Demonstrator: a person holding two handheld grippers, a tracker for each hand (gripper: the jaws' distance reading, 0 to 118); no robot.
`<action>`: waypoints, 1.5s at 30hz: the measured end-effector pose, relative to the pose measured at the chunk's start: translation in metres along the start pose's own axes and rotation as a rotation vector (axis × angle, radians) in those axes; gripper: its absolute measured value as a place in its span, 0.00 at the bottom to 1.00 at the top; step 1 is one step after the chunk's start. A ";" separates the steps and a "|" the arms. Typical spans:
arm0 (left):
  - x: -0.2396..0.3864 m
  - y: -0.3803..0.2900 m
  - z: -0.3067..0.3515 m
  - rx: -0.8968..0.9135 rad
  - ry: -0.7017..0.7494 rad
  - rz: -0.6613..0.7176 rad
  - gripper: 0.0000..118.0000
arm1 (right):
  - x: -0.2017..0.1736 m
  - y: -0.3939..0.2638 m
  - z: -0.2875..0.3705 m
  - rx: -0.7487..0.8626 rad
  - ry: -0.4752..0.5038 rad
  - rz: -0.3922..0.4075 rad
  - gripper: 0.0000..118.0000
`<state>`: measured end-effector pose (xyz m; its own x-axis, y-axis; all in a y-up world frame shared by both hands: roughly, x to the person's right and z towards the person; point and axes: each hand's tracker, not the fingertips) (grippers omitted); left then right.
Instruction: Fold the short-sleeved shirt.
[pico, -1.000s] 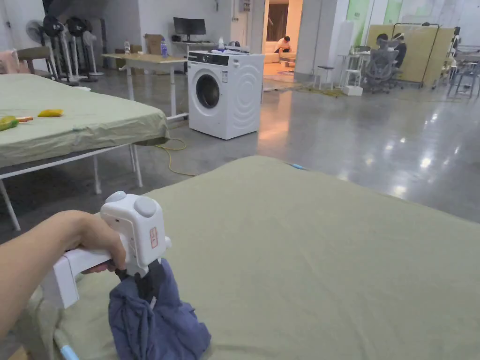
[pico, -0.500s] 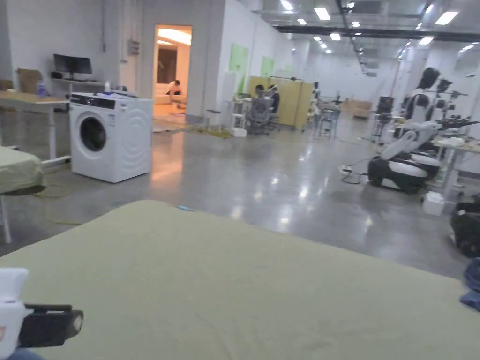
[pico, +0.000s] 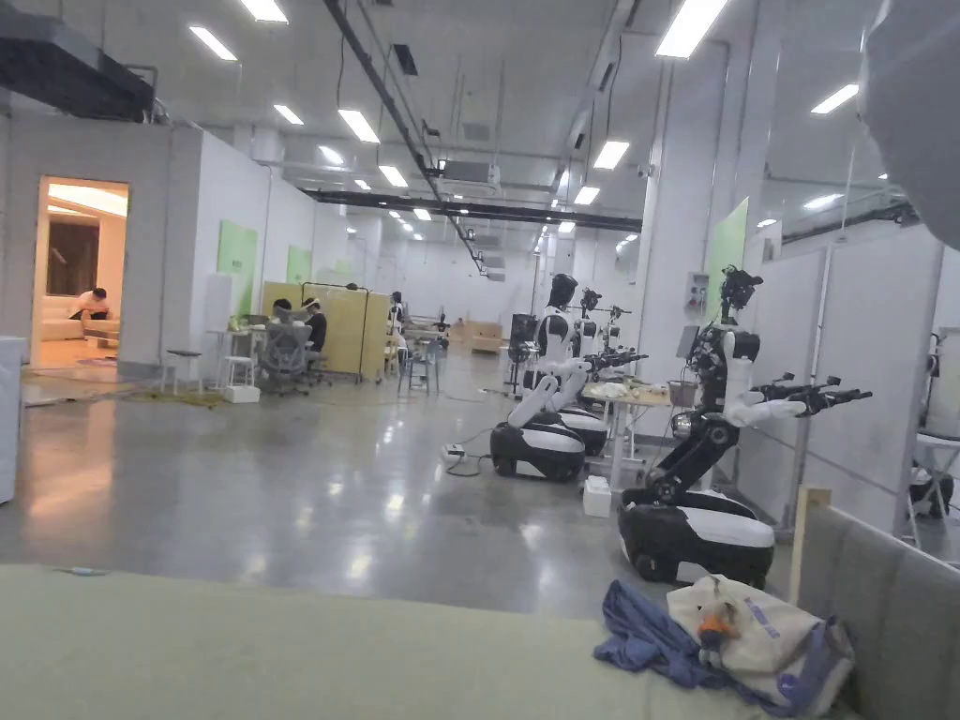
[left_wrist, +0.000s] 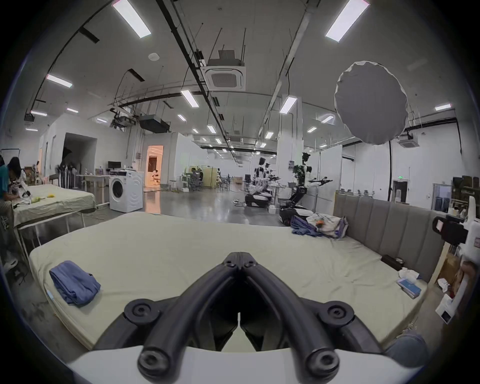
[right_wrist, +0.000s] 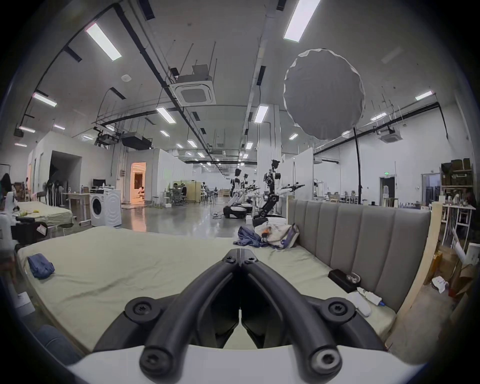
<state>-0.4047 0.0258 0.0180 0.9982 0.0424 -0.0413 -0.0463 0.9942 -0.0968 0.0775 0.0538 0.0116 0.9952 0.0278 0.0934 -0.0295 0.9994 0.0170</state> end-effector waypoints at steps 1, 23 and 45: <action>0.004 0.002 0.002 0.000 0.029 -0.013 0.00 | 0.003 -0.003 0.001 -0.006 -0.002 0.001 0.01; 0.020 0.016 -0.014 -0.006 0.022 0.061 1.00 | -0.021 0.005 -0.008 -0.039 0.115 0.057 1.00; 0.060 0.042 -0.024 -0.032 -0.140 0.093 1.00 | -0.009 0.005 -0.002 -0.020 0.040 0.023 1.00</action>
<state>-0.3476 0.0677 -0.0125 0.9849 0.1497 0.0870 -0.1377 0.9817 -0.1312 0.0688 0.0584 0.0091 0.9972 0.0512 0.0541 -0.0510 0.9987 -0.0049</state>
